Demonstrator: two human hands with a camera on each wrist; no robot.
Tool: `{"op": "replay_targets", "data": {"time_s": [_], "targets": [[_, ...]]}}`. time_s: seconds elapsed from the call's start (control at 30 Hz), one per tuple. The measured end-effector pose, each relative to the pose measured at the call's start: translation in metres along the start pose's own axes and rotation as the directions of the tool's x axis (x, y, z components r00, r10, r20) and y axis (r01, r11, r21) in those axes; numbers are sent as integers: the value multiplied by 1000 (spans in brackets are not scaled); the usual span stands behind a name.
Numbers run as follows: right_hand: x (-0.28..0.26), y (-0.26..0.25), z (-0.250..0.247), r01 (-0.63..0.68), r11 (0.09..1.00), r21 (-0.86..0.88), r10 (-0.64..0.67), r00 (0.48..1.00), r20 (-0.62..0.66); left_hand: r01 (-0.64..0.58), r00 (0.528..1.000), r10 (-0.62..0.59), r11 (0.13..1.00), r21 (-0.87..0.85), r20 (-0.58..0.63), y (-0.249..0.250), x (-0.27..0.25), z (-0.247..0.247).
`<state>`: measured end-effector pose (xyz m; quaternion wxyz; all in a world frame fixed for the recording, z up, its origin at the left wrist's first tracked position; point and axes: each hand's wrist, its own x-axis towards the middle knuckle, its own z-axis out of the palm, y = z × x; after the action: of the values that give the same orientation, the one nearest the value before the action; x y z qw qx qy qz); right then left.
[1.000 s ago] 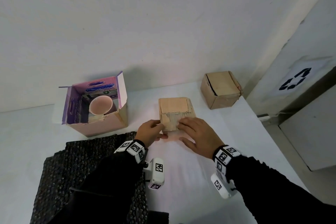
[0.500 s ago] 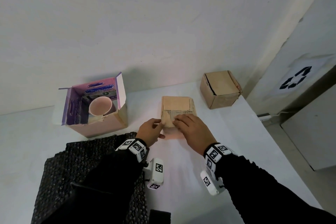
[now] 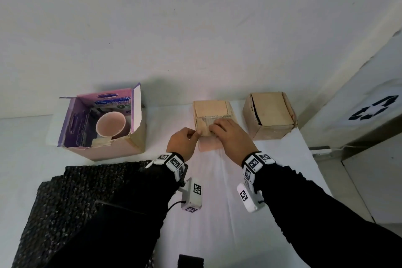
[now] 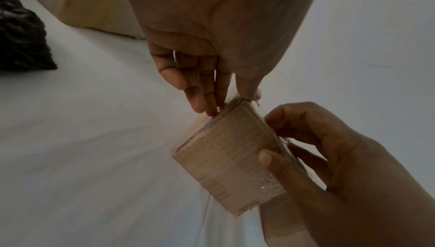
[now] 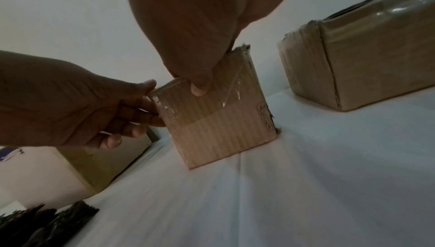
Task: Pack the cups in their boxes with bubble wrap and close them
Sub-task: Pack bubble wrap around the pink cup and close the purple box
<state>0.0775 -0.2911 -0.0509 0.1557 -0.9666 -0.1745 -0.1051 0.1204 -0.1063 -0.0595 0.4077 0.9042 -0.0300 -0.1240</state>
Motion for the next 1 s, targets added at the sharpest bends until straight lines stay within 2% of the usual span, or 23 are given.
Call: {"op": "replay_targets", "data": {"time_s": [0.1,0.27,0.37,0.43,0.6,0.73,0.8,0.9,0.93,1.0], "targets": [[5,1,3,-10,1000,9,10,1000,-24,-6,1000,5,1000,-27,-20,1,6,-9],[10,-5,4,-36,998,-46,33,998,-51,-14,998,15,999,29,-60,-12,-14,-28],[14,-29,0,-73,994,-86,66,995,-78,-4,998,6,999,38,-70,-31,-35,-46],[15,-57,2,-45,999,-29,43,997,-59,-6,997,9,999,48,-74,-45,-51,-63],[11,-150,30,1,973,232,-28,993,114,-20,999,27,985,169,-42,-99,-93,-119],[-1,-225,63,11,951,309,-91,965,246,53,998,-38,945,322,-52,-158,-128,-168],[-9,-253,80,0,967,255,-95,927,364,90,996,-78,914,395,-47,-190,-143,-188],[-19,-281,103,-78,994,79,24,847,532,72,989,-128,846,528,70,-231,-162,-204],[-21,-287,109,-90,996,27,60,837,544,39,985,-121,845,533,121,-239,-167,-207],[-24,-296,119,-113,993,-40,118,851,512,-49,977,-65,858,512,202,-251,-174,-209]]}}
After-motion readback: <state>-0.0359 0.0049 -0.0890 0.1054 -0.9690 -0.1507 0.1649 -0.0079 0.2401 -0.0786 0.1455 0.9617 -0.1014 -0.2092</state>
